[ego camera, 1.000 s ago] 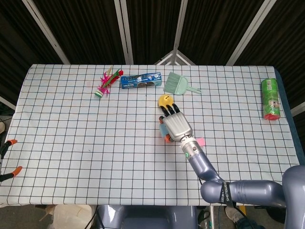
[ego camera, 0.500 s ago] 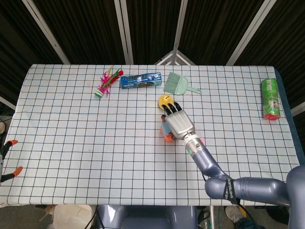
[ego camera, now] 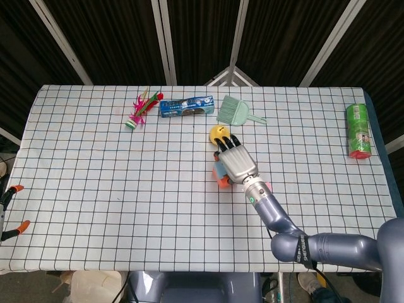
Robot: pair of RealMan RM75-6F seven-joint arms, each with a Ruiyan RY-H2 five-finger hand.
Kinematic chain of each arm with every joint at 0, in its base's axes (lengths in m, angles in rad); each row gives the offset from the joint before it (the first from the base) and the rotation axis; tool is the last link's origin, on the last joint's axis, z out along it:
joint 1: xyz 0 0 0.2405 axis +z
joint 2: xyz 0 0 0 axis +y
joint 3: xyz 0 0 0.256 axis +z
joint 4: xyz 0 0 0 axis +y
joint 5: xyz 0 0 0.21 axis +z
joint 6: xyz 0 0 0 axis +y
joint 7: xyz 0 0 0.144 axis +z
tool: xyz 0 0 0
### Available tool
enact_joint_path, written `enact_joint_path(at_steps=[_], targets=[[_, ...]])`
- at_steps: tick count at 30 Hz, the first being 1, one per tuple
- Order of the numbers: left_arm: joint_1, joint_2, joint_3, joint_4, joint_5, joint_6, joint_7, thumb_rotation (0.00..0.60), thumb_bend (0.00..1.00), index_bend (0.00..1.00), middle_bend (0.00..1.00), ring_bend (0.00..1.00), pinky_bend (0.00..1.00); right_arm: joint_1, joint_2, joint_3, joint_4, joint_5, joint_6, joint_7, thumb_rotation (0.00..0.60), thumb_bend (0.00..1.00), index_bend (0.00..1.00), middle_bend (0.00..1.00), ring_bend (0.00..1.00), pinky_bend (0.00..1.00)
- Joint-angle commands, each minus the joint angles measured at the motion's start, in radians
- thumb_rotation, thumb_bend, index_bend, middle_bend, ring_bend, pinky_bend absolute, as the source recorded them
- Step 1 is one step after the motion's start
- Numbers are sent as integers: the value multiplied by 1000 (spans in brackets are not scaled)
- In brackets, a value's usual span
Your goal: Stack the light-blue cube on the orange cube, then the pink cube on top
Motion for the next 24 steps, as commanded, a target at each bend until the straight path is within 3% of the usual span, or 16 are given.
enact_joint_path(at_steps=[1,24], targets=[[1,0,0,-1,-1,1,0,600,206,222,20,0,18,1,1,-3,2,1,-1,0,600,368,428,67,31,0],[1,-3,-2,-3,-6,0,14,600,206,222,20,0,18,7,11,-21,26,14,-22,22,600,374,429,67,30,0]])
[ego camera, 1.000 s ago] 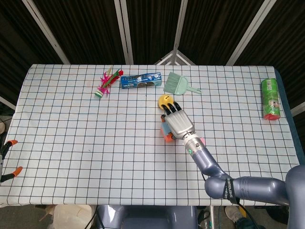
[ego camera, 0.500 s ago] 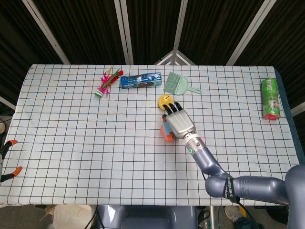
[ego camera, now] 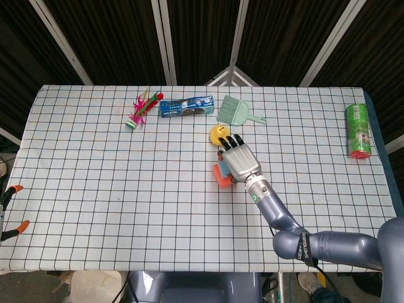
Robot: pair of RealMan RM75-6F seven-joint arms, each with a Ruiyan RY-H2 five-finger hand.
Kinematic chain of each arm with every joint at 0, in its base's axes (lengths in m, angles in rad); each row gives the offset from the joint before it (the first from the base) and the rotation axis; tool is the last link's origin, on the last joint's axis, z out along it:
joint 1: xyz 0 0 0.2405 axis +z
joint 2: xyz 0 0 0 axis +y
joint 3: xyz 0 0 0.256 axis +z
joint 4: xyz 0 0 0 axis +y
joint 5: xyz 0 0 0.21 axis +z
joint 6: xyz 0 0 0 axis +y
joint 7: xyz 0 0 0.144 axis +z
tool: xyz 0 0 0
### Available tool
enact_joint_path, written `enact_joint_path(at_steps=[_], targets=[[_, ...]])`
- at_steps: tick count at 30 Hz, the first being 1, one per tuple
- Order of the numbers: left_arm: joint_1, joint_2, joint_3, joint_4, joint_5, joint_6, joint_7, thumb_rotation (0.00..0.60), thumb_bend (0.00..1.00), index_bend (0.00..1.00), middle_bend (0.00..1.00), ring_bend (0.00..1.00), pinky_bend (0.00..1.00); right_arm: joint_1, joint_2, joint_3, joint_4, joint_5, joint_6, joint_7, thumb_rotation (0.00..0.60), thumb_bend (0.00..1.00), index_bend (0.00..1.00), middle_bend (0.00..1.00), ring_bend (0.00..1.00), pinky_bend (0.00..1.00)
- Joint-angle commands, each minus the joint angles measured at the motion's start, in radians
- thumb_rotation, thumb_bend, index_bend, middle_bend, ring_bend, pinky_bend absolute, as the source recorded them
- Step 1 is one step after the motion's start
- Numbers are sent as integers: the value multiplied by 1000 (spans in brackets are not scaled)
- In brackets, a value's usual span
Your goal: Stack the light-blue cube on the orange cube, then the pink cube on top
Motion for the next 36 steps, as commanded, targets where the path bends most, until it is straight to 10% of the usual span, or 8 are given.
enact_joint_path(at_steps=[1,36], targets=[[0,0,0,0,0,1,1,600,206,222,20,0,18,0,1,-2,1,1,-2,2,600,374,429,67,30,0],[0,1,0,0,0,-1,-2,600,206,222,20,0,18,17,24,-27,-42,66,45,-62,600,285,170,67,31,0]])
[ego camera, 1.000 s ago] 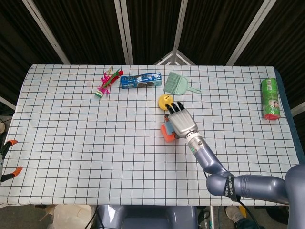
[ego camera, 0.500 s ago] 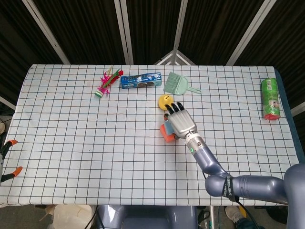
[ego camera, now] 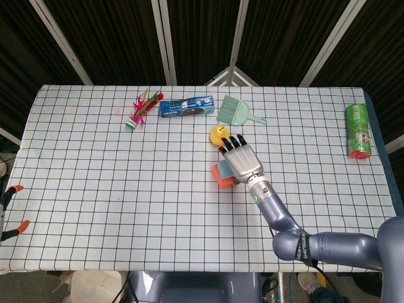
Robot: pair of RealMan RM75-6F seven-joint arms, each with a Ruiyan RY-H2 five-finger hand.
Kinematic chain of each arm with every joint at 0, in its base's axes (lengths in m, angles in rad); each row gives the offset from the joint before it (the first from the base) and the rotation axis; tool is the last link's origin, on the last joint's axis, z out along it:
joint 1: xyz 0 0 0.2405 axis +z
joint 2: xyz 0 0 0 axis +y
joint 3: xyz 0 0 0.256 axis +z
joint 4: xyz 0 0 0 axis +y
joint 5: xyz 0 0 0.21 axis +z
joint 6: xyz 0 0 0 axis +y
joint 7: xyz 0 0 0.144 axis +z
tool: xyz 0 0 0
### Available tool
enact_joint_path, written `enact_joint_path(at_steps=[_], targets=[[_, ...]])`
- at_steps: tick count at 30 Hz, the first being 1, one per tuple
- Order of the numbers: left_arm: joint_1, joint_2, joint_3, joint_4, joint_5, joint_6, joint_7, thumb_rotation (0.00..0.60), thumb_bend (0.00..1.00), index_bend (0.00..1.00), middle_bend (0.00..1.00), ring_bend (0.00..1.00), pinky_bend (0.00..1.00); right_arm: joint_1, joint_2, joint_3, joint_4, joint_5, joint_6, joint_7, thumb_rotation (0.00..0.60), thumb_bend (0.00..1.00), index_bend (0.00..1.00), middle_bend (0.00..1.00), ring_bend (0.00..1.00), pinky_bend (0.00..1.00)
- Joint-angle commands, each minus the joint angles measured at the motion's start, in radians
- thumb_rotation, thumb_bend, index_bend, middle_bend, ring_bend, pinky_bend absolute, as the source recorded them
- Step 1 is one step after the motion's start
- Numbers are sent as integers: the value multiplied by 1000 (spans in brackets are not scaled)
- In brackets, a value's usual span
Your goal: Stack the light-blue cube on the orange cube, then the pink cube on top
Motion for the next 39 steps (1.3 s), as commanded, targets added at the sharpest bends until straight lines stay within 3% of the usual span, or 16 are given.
enact_joint_path(at_steps=[1,16,24,29,39], targets=[[1,1,0,0,1,0,-2,600,206,222,20,0,18,4,15,-16,-16,24,7,-31,600,285,159,67,31,0],[-3,4,2,1,1,-11,-12,600,206,222,21,0,18,-124,142,-98,7,68,9,55,600,285,141,67,30,0],[-7,0,0,-4,-10,-19,0,600,206,222,20,0,18,-247,217,-137,-43,-94,-3,210,600,285,231,67,30,0],[-11,-1,5,-7,-1,-27,1,600,206,222,20,0,18,-294,200,-145,-45,-211,8,265,600,285,263,67,31,0],[-10,4,5,-2,-2,-26,-14,600,206,222,20,0,18,-310,83,-128,23,-248,-15,286,600,285,299,67,31,0]])
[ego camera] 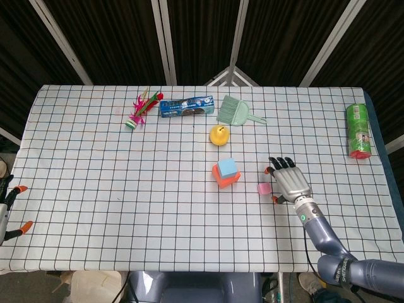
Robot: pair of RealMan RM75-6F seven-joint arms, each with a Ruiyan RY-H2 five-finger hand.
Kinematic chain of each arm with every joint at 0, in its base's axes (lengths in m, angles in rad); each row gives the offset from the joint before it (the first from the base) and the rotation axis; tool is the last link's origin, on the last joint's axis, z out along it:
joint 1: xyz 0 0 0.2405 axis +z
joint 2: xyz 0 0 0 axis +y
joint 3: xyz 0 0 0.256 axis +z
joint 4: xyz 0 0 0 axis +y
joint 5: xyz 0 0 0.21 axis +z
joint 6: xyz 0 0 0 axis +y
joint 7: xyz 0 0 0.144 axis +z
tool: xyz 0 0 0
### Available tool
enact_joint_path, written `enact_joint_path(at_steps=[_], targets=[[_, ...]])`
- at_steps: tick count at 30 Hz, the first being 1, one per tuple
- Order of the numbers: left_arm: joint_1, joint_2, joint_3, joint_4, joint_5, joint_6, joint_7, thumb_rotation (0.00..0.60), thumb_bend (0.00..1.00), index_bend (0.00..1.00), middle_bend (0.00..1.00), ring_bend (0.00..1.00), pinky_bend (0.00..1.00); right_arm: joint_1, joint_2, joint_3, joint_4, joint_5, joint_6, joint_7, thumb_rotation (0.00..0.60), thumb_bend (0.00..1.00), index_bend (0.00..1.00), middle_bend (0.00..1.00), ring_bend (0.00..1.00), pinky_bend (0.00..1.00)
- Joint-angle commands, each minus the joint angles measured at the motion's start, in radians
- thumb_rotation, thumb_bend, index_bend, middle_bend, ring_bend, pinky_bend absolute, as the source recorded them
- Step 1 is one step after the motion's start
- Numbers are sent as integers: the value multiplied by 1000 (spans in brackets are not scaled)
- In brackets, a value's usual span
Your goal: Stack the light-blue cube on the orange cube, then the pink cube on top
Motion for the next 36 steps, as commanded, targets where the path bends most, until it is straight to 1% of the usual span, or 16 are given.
enact_joint_path(at_steps=[1,7,26,36], targets=[[0,2,0,1,0,1,-4,600,206,222,20,0,18,-7,-35,2,30,-6,-14,3,600,285,299,67,31,0],[1,3,0,2,1,1,-5,600,206,222,21,0,18,-13,-70,10,80,4,-34,7,600,284,299,67,31,0],[-1,-5,1,-3,-7,-1,19,600,206,222,21,0,18,-28,-110,39,159,0,-77,35,600,285,356,67,31,0],[0,-5,1,-3,-7,3,20,600,206,222,25,0,18,-27,-129,54,178,-14,-92,40,600,343,385,67,31,0]])
